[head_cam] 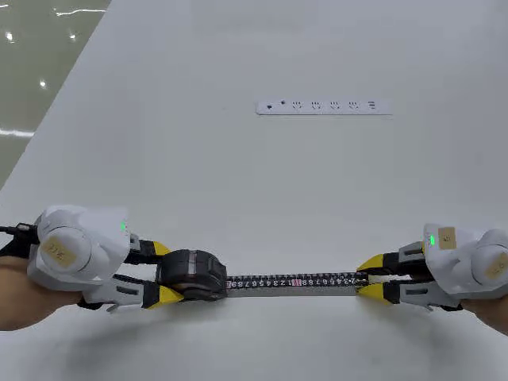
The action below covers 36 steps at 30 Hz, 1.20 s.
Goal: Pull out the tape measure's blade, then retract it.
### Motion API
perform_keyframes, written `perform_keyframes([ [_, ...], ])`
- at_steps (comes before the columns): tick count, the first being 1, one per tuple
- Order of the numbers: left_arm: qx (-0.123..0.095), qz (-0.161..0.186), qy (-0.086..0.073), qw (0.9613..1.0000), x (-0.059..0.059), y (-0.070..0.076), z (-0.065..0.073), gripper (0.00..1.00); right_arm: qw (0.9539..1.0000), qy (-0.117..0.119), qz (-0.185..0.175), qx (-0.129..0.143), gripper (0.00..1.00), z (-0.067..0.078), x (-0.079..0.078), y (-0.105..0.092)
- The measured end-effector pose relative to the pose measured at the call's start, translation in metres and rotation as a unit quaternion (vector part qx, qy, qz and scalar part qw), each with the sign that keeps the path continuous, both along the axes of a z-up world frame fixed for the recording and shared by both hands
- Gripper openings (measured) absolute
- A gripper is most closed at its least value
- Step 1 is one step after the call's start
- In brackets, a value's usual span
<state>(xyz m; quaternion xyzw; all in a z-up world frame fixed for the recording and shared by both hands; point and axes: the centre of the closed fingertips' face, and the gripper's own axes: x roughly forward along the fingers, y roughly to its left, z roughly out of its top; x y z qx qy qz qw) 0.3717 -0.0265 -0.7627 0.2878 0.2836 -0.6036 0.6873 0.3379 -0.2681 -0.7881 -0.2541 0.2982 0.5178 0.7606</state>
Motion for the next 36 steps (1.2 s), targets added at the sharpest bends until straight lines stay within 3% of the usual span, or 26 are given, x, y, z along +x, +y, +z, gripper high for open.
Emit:
perform_keyframes([
  [18, 0.002, 0.0, 0.001, 1.0, -0.001, -0.001, 0.0, 0.24, 0.9995, 0.009, -0.012, -0.027, 0.1, 0.004, -0.01, -0.039],
  [36, 0.004, 0.001, -0.002, 1.0, -0.001, -0.001, 0.0, 0.25, 0.9988, 0.017, -0.022, -0.04, 0.1, 0.001, -0.009, -0.055],
])
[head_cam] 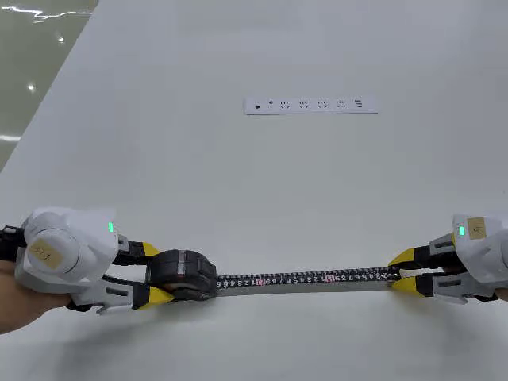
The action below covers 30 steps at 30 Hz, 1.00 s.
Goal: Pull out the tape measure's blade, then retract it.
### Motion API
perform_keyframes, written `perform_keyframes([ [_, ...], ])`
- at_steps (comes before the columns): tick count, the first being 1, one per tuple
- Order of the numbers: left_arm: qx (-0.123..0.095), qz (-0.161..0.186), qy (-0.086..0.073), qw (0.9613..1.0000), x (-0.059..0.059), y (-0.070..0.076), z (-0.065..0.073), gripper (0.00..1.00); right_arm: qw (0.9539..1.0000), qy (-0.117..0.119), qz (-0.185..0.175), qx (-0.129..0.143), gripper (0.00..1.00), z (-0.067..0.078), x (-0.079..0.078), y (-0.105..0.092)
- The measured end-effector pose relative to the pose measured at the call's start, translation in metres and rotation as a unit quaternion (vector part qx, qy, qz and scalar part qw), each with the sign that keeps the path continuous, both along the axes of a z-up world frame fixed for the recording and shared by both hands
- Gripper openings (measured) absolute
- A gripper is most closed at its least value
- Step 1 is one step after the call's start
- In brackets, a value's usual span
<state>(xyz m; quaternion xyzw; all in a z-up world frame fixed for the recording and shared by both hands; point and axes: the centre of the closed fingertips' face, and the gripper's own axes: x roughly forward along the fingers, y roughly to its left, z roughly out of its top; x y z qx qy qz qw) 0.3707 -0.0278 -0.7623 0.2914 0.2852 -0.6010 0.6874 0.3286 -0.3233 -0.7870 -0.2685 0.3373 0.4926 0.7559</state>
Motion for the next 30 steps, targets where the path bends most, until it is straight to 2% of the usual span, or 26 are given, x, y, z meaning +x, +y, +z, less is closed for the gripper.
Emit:
perform_keyframes([
  [8, 0.005, 0.009, -0.001, 0.9999, 0.0001, -0.0005, -0.0004, 0.26, 0.9998, 0.004, 0.015, -0.014, 0.12, -0.0006, 0.0011, 0.0005],
  [10, 0.007, 0.006, -0.007, 0.9999, -0.0004, -0.0006, -0.0005, 0.26, 0.9996, 0.01, 0.018, -0.017, 0.12, -0.001, -0.0002, 0.0007],
  [19, 0.01, 0.021, 0.001, 0.9997, 0.0014, 0.0003, -0.0008, 0.27, 0.9995, 0.015, 0.015, -0.023, 0.15, -0.0013, 0.0024, 0.0017],
  [20, 0.01, 0.024, 0.001, 0.9996, 0.0017, 0.001, -0.0011, 0.27, 0.9996, 0.019, 0.01, -0.017, 0.16, -0.001, 0.0029, 0.0021],
  [21, 0.01, 0.025, 0.002, 0.9996, 0.0017, 0.0012, -0.0011, 0.29, 0.9997, 0.021, 0.006, -0.013, 0.18, -0.0006, 0.0036, 0.0026],
  [22, 0.007, 0.034, 0.01, 0.9994, 0.0012, 0.0009, -0.001, 0.33, 0.9997, 0.023, 0.002, -0.013, 0.21, -0.0009, 0.0038, 0.0026],
  [24, 0.005, 0.038, 0.014, 0.9992, 0.0011, 0.0003, -0.0004, 0.41, 0.9996, 0.026, -0.007, -0.009, 0.25, -0.0003, 0.004, 0.0033],
  [26, 0.004, 0.033, 0.009, 0.9994, 0.0008, -0.0005, 0.0003, 0.4, 0.9997, 0.023, -0.009, -0.009, 0.27, -0.0002, 0.0049, 0.0031],
  [30, 0.002, 0.034, 0.01, 0.9994, 0.0002, -0.0013, 0.0009, 0.41, 0.9996, 0.024, -0.013, -0.006, 0.28, 0.0026, 0.0033, 0.0042],
])
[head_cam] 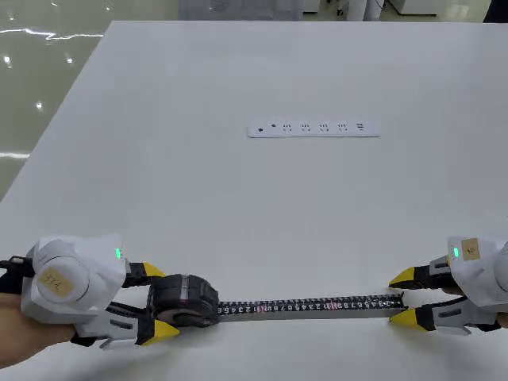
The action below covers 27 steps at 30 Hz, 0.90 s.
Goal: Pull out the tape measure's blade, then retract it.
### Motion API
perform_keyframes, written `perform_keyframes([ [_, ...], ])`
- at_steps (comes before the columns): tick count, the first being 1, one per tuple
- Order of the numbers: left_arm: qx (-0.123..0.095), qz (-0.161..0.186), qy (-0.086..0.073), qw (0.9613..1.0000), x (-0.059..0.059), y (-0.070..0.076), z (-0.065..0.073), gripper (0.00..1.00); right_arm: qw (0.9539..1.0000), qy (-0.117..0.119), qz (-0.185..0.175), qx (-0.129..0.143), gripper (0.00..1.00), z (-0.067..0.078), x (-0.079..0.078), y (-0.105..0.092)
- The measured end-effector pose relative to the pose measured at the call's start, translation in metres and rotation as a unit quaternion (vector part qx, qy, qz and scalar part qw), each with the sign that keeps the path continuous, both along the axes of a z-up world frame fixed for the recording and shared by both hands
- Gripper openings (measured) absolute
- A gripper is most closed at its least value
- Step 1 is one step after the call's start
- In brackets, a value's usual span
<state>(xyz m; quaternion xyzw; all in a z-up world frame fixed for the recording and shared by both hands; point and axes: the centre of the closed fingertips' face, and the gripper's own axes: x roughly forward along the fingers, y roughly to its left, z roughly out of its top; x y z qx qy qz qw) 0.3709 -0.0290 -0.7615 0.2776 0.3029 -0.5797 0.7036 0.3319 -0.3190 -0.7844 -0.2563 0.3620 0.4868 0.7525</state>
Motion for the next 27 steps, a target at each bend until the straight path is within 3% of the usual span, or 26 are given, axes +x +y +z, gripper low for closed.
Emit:
perform_keyframes([
  [7, -0.015, 0.028, 0.004, 0.9995, 0.001, 0.004, 0.006, 0.47, 0.9986, -0.004, -0.041, 0.032, 0.37, 0.013, 0.0, 0.004],
  [11, -0.031, 0.058, 0.015, 0.9977, 0.0, 0.009, 0.011, 0.51, 0.9963, -0.005, -0.069, 0.051, 0.44, 0.019, -0.001, 0.007],
  [15, -0.043, 0.083, 0.013, 0.9956, -0.001, 0.015, 0.017, 0.57, 0.9945, -0.004, -0.086, 0.06, 0.51, 0.022, -0.006, 0.008],
  [21, -0.065, 0.126, 0.007, 0.9899, -0.004, 0.025, 0.027, 0.6, 0.9901, -0.007, -0.116, 0.079, 0.6, 0.028, -0.014, 0.012],
  [22, -0.07, 0.138, 0.0, 0.988, -0.004, 0.027, 0.029, 0.6, 0.9896, -0.003, -0.119, 0.081, 0.61, 0.029, -0.018, 0.013],
  [27, -0.085, 0.171, -0.001, 0.9816, -0.01, 0.035, 0.034, 0.64, 0.9861, -0.012, -0.141, 0.087, 0.67, 0.034, -0.026, 0.015],
])
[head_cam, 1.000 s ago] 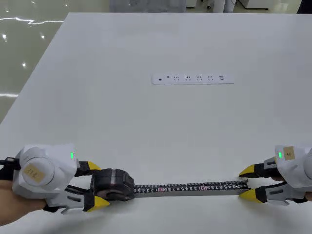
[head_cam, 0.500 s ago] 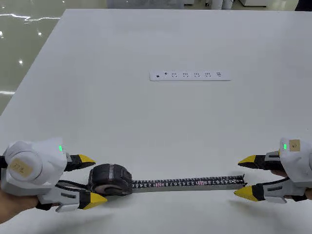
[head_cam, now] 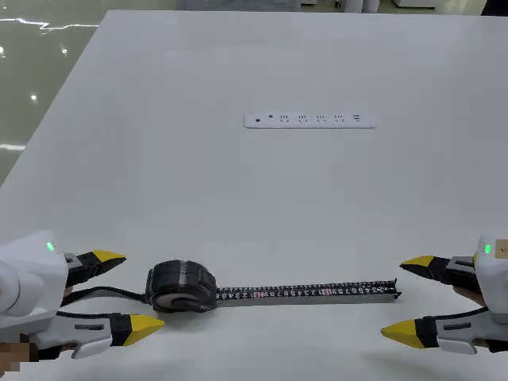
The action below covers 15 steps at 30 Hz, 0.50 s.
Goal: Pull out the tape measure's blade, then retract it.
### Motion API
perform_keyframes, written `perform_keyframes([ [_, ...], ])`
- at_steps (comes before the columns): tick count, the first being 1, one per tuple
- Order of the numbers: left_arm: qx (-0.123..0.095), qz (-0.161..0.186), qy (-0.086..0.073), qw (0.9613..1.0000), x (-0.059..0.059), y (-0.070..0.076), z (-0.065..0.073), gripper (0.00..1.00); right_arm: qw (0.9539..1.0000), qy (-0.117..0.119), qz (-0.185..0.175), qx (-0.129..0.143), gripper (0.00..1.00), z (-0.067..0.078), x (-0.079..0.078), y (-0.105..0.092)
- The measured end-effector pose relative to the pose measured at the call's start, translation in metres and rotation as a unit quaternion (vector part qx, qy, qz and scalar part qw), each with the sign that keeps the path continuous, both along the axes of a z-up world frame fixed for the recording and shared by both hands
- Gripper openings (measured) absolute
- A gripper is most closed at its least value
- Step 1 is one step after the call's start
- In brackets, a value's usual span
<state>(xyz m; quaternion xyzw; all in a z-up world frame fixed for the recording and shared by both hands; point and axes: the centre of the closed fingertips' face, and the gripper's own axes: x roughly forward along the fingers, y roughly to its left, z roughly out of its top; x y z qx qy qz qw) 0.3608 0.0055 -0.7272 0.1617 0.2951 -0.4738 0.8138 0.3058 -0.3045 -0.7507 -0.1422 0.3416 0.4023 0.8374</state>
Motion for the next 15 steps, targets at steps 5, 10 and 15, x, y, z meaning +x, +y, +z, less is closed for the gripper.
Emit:
perform_keyframes([
  [5, -0.011, 0.027, 0.005, 0.9996, -0.011, 0.007, 0.002, 0.65, 0.9999, -0.006, -0.015, 0.005, 0.71, 0.005, -0.009, 0.002],
  [10, -0.024, 0.058, 0.002, 0.998, -0.02, 0.011, 0.004, 0.67, 0.9994, -0.011, -0.031, 0.009, 0.73, 0.007, -0.017, 0.001],
  [15, -0.03, 0.075, 0.007, 0.9967, -0.031, 0.015, 0.004, 0.67, 0.9987, -0.024, -0.043, 0.012, 0.75, 0.015, -0.022, 0.001],
])
